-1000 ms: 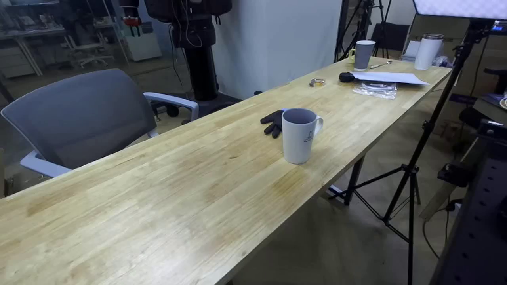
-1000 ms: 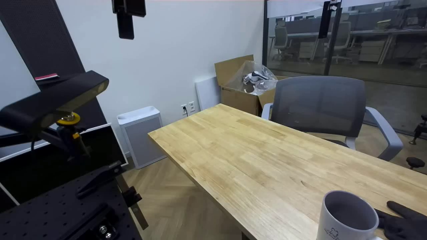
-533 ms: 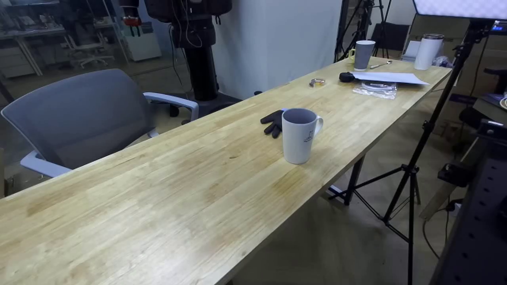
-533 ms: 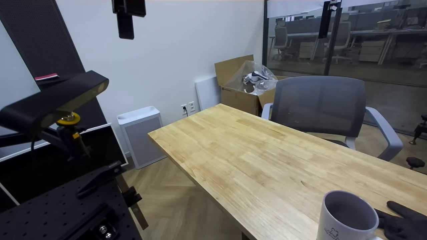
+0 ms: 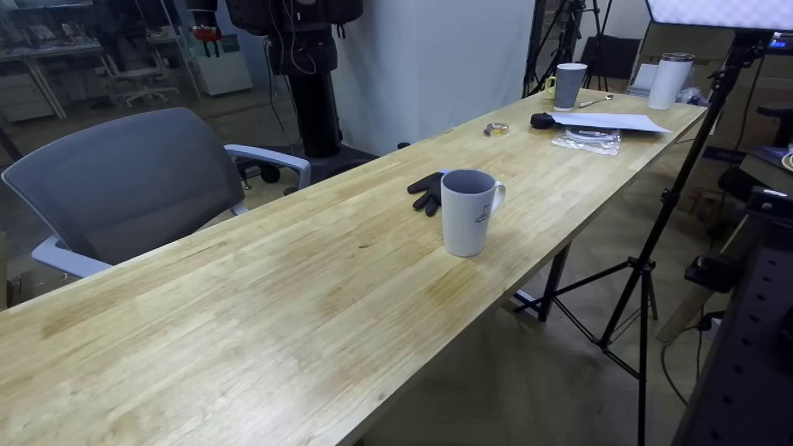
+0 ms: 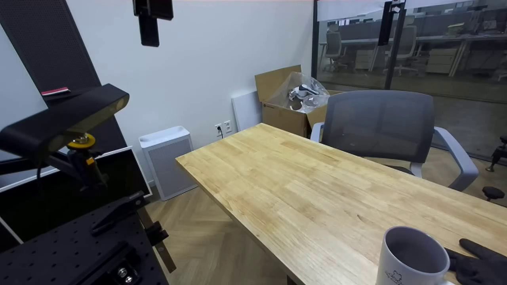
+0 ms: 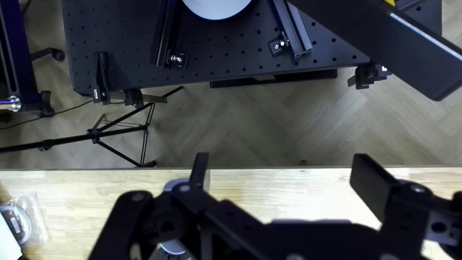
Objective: Move the mug to the left
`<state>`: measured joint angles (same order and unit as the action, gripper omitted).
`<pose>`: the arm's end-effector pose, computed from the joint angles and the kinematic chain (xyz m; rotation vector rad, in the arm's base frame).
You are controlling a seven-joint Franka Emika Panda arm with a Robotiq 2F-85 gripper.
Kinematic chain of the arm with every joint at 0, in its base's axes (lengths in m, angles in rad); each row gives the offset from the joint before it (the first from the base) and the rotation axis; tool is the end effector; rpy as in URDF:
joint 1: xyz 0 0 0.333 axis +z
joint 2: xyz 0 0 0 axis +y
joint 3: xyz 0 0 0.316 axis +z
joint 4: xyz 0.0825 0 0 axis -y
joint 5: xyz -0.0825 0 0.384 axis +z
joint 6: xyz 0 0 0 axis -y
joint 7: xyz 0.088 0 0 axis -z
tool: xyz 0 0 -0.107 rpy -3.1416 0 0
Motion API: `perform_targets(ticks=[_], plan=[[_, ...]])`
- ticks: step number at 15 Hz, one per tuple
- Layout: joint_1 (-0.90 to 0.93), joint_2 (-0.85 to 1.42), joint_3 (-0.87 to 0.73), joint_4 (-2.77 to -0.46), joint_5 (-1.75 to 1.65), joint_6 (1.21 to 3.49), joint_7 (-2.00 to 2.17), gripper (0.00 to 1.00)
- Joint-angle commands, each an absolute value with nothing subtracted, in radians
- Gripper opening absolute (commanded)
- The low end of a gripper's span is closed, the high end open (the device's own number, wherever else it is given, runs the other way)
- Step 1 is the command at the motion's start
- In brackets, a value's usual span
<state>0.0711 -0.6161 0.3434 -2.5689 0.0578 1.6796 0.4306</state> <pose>0.3012 0.1389 0.4331 2.8768 -0.1732 -0.3240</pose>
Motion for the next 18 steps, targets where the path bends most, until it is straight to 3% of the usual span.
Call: perform_targets(ticks=[1,11,18], plan=[[0.093,-0.611,0.324,-2.567,0.048,1.678,0.441,1.0],[0.095,-0.646,0.285,-2.618,-0.002,1.886,0.385,1.0],[0.086,-0.605,0.122,-2.637,0.043,2.046,0.16,1.0]])
